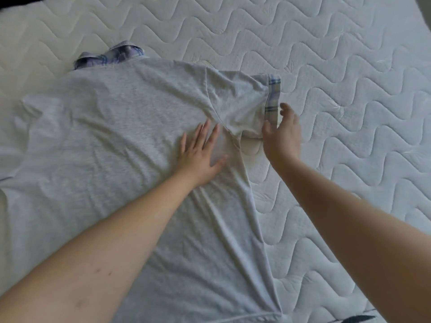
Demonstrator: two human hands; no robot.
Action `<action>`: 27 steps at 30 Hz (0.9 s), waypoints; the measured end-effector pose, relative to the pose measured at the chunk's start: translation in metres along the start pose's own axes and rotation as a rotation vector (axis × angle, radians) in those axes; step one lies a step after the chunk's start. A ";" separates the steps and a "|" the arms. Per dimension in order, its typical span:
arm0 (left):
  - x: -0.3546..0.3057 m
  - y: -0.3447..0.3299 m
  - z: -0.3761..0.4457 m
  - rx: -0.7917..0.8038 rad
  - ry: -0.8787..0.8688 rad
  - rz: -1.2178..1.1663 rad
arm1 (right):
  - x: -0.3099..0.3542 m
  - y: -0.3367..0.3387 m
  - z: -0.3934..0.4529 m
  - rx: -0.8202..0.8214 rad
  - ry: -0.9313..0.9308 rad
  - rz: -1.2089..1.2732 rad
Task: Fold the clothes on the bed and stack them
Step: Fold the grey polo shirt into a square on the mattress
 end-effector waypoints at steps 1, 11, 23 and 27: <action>0.002 -0.001 -0.019 -0.052 -0.032 0.009 | -0.001 -0.003 -0.021 0.009 0.095 -0.054; 0.017 -0.074 -0.284 0.035 -0.063 0.193 | -0.084 -0.073 -0.254 0.445 0.655 -0.518; 0.069 -0.063 -0.483 0.298 0.044 0.218 | -0.167 -0.024 -0.358 0.606 0.830 -0.868; 0.102 -0.040 -0.515 0.295 0.163 0.248 | -0.165 -0.013 -0.359 0.539 0.881 -0.899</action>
Point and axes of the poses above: each hand's wrist, its own z-axis towards the middle knuckle, its own y-axis out of the back of the hand, x = y × z, the point moved 3 cm from there along z, towards the middle knuckle, and after that the axes turned 4 degrees about -y, right-handed, at the moved point
